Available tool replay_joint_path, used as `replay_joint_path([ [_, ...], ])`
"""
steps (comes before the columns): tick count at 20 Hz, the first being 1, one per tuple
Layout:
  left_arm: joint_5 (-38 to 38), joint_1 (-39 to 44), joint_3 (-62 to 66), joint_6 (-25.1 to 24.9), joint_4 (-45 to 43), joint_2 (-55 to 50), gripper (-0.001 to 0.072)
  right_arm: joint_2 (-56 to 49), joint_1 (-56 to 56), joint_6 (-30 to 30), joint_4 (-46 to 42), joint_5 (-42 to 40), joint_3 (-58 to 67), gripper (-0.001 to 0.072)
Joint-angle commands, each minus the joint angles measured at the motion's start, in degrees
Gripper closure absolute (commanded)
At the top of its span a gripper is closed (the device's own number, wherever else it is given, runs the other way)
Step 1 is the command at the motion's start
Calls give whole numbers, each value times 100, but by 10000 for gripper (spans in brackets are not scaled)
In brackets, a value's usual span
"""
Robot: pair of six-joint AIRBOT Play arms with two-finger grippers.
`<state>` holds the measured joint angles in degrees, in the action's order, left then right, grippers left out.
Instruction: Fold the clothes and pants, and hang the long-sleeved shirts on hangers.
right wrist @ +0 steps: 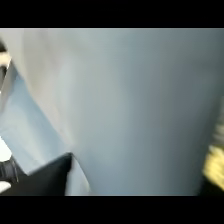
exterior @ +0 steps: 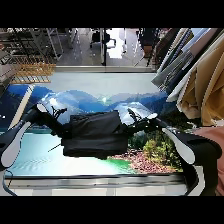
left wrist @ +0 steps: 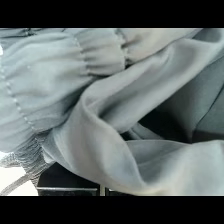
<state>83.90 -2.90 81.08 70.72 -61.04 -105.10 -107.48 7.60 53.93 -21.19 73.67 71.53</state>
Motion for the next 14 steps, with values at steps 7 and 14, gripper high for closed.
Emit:
replay_joint_path([
  [7,557,2,-2,-177,74,772,693,643,942,710,22,129,1600,692],
  [14,1064,0,-2,-175,153,2496,693,2951,-323,2201,-2011,616,3320,693],
])
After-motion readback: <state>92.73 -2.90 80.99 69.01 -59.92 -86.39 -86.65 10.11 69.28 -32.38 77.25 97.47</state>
